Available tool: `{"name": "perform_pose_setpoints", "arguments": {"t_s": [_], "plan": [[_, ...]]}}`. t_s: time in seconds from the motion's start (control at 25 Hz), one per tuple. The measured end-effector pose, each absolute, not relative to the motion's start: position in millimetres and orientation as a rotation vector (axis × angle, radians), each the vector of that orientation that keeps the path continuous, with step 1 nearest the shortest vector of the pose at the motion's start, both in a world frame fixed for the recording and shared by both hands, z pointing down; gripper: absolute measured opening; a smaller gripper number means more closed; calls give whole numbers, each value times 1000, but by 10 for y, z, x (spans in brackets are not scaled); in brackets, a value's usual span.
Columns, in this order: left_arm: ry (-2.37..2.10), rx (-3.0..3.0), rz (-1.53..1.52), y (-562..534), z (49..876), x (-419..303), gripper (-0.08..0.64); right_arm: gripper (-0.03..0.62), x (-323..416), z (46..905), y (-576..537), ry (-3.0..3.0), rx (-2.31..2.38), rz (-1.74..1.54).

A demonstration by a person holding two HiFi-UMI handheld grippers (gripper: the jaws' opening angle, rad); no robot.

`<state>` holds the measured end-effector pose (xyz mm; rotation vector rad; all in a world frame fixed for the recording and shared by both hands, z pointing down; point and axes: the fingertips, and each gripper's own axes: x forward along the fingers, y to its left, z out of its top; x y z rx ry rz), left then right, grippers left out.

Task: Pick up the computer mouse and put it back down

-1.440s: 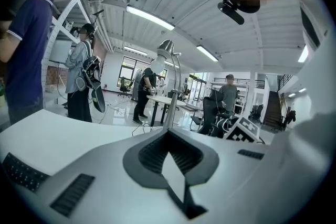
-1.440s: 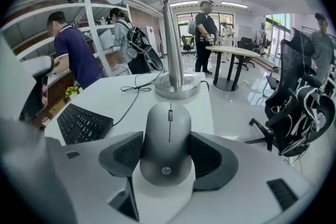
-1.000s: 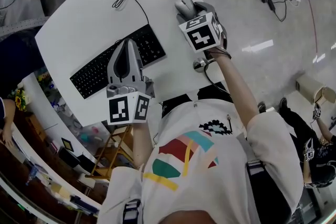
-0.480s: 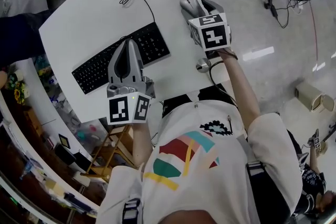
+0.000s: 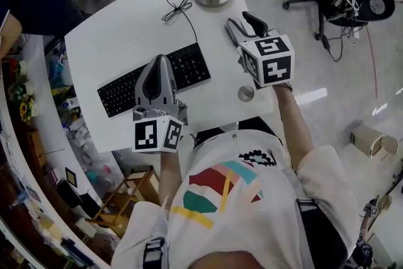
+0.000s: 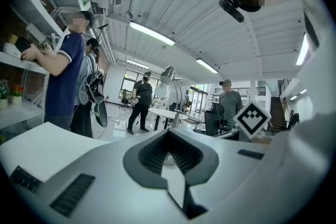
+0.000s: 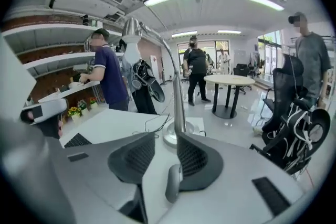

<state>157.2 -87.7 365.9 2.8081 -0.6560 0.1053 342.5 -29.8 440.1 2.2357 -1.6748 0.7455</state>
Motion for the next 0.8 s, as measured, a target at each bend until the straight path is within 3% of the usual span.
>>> {"name": "perform_pose_setpoints", "arguments": {"t_s": [0.08,0.48,0.8], "plan": [[-673,2820,96,-872,3530,1427,44,19,3351,4085,-225,-1673,2310,677],[-847,2862,-126,-1108,2704,820,44,12,2422,2556,-504,-2111,2339,287],[-883,2862,-260,-1061,2368,625,44,12,1600,2262,-660,-2236,2084,-3]]}}
